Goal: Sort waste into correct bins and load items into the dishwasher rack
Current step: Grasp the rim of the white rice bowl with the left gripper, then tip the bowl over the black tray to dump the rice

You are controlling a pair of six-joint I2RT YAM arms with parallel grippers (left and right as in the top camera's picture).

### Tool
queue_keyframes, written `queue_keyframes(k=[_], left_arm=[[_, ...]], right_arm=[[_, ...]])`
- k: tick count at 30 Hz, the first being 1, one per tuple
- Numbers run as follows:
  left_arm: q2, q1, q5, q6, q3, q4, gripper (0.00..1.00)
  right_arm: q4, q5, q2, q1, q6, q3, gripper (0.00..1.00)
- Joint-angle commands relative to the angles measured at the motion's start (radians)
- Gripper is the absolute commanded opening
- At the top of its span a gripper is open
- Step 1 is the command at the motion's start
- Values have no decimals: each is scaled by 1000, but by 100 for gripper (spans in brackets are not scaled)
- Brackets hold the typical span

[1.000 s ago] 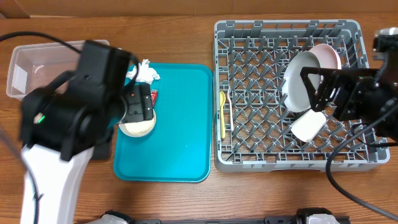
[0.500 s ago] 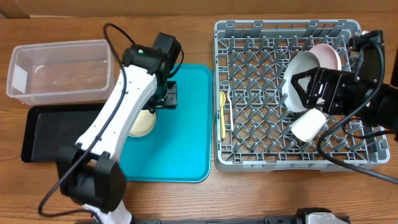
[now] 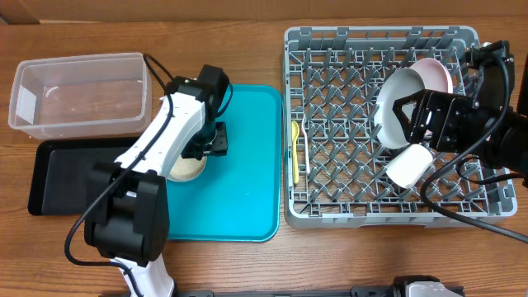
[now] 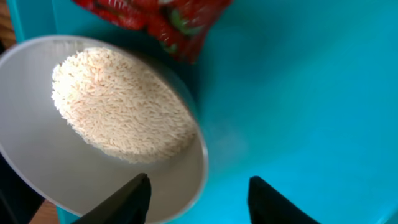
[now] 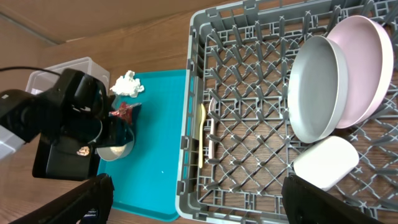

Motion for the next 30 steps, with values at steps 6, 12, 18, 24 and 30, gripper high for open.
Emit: queue_keyframes(k=[6, 12, 18, 24, 30], left_arm=[[7, 29, 50, -7, -105, 124, 36], [7, 29, 66, -11, -105, 144, 4], [-18, 35, 65, -47, -89, 77, 4], [-211, 39, 100, -71, -71, -3, 4], [-494, 114, 119, -58, -70, -35, 4]], right_arm=[[3, 14, -7, 5, 2, 1, 90], [2, 14, -7, 5, 2, 1, 90], [1, 14, -7, 5, 2, 1, 90], [2, 14, -7, 5, 2, 1, 89], [1, 13, -7, 5, 2, 1, 89]])
